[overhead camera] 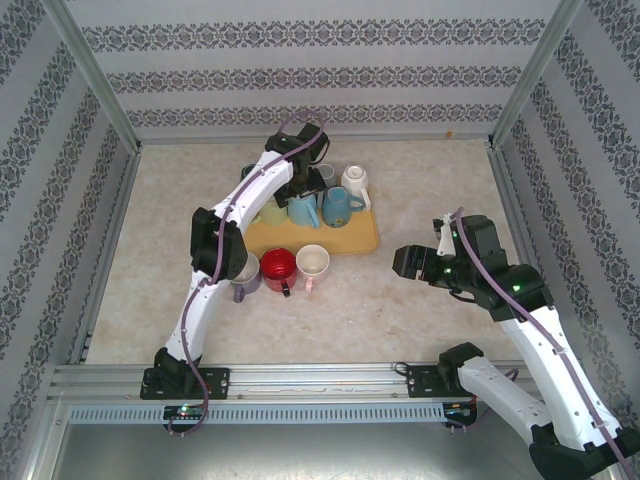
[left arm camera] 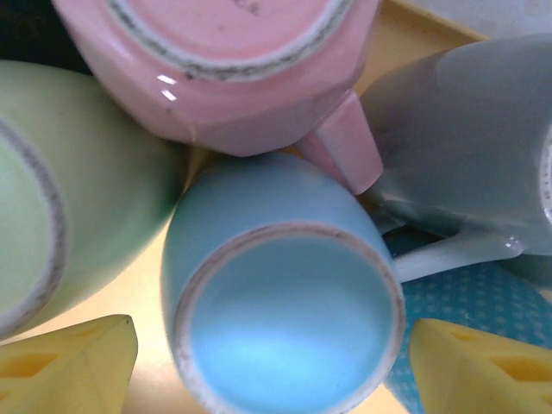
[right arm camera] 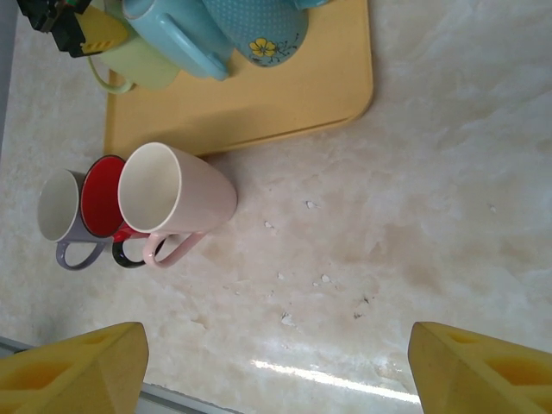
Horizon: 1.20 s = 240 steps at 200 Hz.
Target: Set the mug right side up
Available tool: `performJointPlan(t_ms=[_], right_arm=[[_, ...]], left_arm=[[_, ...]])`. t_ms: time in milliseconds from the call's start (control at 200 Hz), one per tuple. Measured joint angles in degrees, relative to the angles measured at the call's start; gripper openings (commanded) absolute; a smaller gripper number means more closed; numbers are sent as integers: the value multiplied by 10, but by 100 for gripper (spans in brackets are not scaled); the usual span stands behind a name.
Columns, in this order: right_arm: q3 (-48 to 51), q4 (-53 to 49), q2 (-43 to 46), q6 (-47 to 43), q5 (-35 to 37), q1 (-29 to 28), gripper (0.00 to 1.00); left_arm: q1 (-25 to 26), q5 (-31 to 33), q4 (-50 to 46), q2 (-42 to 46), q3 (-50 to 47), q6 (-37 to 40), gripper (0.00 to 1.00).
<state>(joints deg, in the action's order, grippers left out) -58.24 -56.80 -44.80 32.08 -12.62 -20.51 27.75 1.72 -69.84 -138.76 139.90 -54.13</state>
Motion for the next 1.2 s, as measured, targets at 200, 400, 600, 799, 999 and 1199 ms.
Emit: performJointPlan(t_ms=[200, 400, 600, 799, 999, 1199], right_arm=[[3, 1, 0, 6, -3, 0, 79], [7, 5, -7, 7, -5, 0, 79], [7, 9, -15, 7, -5, 0, 79], [10, 19, -30, 6, -10, 0, 79], [10, 24, -35, 6, -10, 0, 79], [11, 26, -35, 6, -10, 0, 79]], left_arm=[[-1, -4, 11, -8, 6, -4, 82], [-2, -2, 1, -20, 24, -17, 81], [-2, -2, -1, -22, 26, -19, 81], [-3, -2, -5, -25, 33, -23, 82], [-3, 3, -15, -27, 35, -29, 74], [-3, 2, -18, -28, 35, -37, 69]])
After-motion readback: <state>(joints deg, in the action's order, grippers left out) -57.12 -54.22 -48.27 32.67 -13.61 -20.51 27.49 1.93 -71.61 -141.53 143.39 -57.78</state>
